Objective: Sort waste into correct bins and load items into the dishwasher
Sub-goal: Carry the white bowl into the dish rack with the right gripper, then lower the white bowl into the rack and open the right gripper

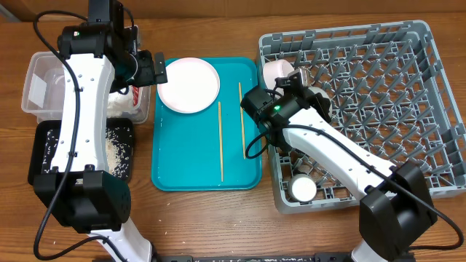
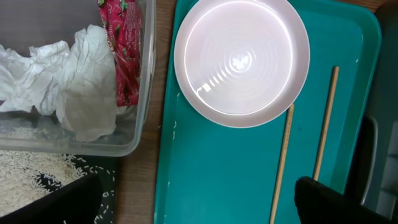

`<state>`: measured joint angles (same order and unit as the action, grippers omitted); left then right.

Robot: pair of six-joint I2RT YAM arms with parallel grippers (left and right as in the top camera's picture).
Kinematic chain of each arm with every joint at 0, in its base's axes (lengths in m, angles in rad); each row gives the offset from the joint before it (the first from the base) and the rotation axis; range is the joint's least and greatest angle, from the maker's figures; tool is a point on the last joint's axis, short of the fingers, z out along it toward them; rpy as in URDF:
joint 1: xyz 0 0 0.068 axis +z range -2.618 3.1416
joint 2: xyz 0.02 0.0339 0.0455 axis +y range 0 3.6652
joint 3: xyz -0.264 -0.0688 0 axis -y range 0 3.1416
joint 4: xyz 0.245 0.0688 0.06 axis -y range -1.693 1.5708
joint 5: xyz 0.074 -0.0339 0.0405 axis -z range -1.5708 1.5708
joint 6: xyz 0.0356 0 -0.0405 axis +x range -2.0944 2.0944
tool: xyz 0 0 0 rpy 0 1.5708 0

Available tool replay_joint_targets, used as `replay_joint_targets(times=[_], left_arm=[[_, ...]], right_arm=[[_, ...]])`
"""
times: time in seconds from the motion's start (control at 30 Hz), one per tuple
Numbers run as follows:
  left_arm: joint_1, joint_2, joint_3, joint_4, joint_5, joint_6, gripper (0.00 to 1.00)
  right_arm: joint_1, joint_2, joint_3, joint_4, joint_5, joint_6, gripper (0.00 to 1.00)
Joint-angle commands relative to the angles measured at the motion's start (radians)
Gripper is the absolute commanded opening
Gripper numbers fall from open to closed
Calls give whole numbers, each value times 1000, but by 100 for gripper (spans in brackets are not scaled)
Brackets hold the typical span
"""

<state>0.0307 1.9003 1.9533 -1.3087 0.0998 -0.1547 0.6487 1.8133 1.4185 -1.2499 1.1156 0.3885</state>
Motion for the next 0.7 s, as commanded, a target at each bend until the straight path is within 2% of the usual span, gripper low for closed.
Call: replay_joint_targets(times=[0.0, 0.13, 0.47, 0.67], left_arm=[[2, -2, 19, 4, -6, 5, 100], [2, -2, 19, 4, -6, 5, 100], [2, -2, 19, 4, -6, 5, 100], [2, -2, 19, 4, -6, 5, 100]], right_arm=[[3, 3, -4, -1, -84, 4, 4], [3, 3, -4, -4, -15, 4, 4], [32, 3, -4, -29, 458, 4, 4], [43, 3, -4, 19, 354, 64, 4]])
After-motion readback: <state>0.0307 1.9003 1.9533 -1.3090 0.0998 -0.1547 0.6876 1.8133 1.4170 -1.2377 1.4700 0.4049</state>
